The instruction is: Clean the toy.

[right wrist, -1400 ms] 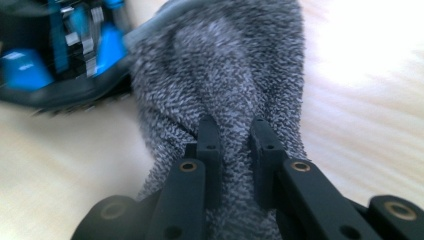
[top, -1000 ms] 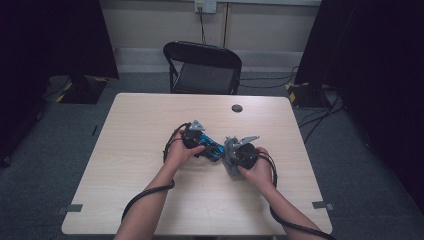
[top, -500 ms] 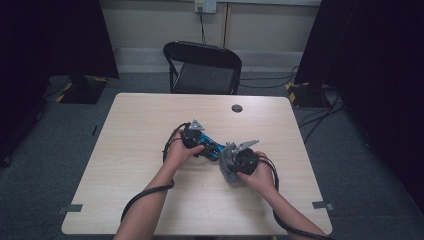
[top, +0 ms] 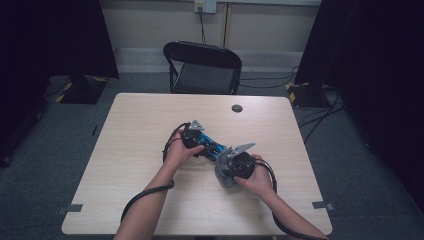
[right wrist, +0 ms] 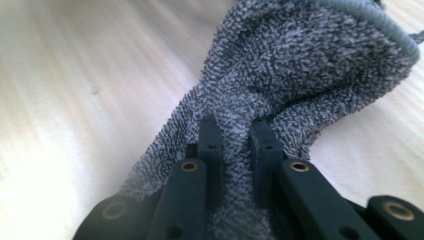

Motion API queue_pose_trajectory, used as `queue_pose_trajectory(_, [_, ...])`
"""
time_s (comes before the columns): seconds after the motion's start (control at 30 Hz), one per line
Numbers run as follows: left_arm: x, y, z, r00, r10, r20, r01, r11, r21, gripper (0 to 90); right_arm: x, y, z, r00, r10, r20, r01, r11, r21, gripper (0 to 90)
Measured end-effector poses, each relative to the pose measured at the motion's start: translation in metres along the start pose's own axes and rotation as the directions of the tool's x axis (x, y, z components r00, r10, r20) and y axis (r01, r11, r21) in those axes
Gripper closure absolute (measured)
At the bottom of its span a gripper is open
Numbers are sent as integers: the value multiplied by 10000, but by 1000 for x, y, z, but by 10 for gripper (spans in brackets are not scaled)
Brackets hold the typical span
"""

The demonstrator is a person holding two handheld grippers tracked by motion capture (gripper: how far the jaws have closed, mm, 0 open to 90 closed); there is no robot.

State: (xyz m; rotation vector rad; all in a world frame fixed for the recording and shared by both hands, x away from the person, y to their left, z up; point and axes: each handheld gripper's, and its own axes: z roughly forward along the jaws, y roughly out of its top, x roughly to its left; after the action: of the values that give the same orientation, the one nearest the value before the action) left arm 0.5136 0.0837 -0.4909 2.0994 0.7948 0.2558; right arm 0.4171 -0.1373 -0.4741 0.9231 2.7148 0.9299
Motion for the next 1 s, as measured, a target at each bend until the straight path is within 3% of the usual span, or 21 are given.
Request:
queue_pose_trajectory(0.5, [0,1,0,9999,99,-39,-98,9999,62,43,15,1,0,9968,-680,-427,683,9976,60,795])
queue_pose_trajectory(0.7, [0,1,0,10000,82,-35,-82,10000,52,43,18,-1,0,9947,-573,-855,569,9984,-62,795])
queue_pose_trajectory(1.0, [0,1,0,10000,89,-33,-88,9999,106,43,21,-5,-8,9901,-775,-1174,758,9969,-187,793])
